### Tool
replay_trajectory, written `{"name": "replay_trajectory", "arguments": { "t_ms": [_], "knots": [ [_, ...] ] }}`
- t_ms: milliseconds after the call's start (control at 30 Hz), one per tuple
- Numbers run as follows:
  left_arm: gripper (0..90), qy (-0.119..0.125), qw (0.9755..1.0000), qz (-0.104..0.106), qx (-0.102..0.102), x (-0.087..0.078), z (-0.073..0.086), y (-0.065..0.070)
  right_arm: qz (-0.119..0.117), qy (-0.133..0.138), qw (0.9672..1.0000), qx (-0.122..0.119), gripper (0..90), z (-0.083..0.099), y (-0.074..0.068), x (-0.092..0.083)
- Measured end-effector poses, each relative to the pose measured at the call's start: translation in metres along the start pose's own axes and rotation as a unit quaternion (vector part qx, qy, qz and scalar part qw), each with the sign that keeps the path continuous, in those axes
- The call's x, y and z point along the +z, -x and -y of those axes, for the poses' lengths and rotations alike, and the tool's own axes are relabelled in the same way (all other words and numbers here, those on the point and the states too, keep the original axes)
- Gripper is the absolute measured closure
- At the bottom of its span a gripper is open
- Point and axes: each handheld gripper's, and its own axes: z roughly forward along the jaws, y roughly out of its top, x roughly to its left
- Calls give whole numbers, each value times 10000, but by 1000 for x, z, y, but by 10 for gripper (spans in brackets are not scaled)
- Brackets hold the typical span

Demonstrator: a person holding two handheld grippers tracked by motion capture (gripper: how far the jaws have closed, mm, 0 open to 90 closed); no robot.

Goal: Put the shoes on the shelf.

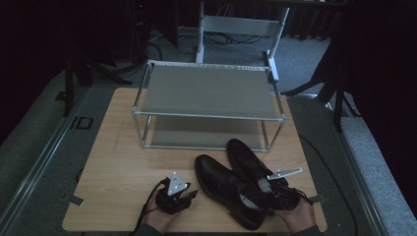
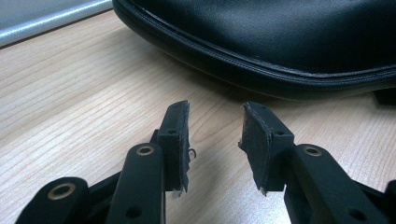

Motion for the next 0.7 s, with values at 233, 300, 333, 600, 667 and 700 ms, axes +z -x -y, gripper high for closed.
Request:
{"name": "replay_trajectory", "arguments": {
  "t_ms": [233, 300, 333, 600, 667, 700],
  "knots": [
    [625, 30, 10000, -21, -3, -1, -1, -1, 106, 22, 9999, -25, 805, -1, -4, 0],
    [625, 53, 10000, -22, -8, -2, -1, -2, 114, 41, 9999, -24, 805, -1, -5, 0],
    [625, 54, 10000, -31, -6, -2, -1, -2, 107, 66, 9999, -3, 805, -2, -5, 0],
    [614, 78, 9999, -61, -30, -4, -1, -4, 72, 291, 9995, 82, 805, -5, -7, -5],
    [613, 85, 9999, -69, -27, -4, -1, -4, 81, 322, 9994, 106, 806, -6, -8, -5],
    [612, 94, 9999, -81, -25, -5, -1, -5, 100, 358, 9992, 113, 806, -7, -9, -6]
  ]
}}
